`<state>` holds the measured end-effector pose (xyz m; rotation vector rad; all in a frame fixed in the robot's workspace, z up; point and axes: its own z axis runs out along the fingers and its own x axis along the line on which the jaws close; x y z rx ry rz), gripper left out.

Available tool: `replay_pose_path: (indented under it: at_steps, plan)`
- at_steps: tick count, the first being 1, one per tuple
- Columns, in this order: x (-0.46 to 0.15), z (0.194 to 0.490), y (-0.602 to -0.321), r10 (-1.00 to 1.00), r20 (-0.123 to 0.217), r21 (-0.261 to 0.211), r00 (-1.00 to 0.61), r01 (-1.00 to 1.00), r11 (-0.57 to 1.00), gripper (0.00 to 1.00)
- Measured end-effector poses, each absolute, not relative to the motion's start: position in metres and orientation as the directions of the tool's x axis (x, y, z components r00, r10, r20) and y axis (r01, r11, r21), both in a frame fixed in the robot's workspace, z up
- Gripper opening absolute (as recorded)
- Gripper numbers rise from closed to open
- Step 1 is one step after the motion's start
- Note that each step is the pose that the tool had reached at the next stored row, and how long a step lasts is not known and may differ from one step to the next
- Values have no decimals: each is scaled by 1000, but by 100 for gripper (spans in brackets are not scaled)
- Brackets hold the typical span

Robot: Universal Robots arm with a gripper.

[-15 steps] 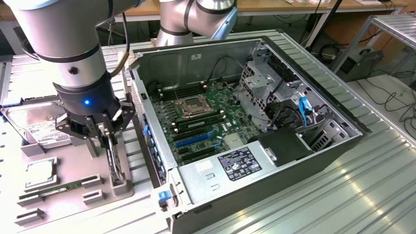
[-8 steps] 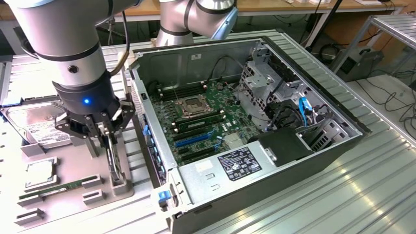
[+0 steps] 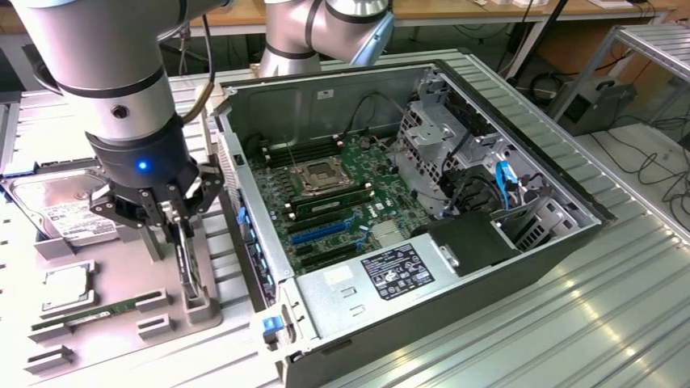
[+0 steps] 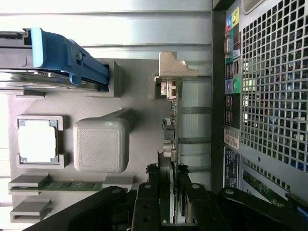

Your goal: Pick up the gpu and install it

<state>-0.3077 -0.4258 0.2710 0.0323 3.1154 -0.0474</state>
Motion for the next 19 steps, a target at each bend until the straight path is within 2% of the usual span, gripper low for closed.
replay_pose_path:
  at_steps: [19]
  plan:
    - [-308,278,-426,20,-26,-30,-999,21,999,27]
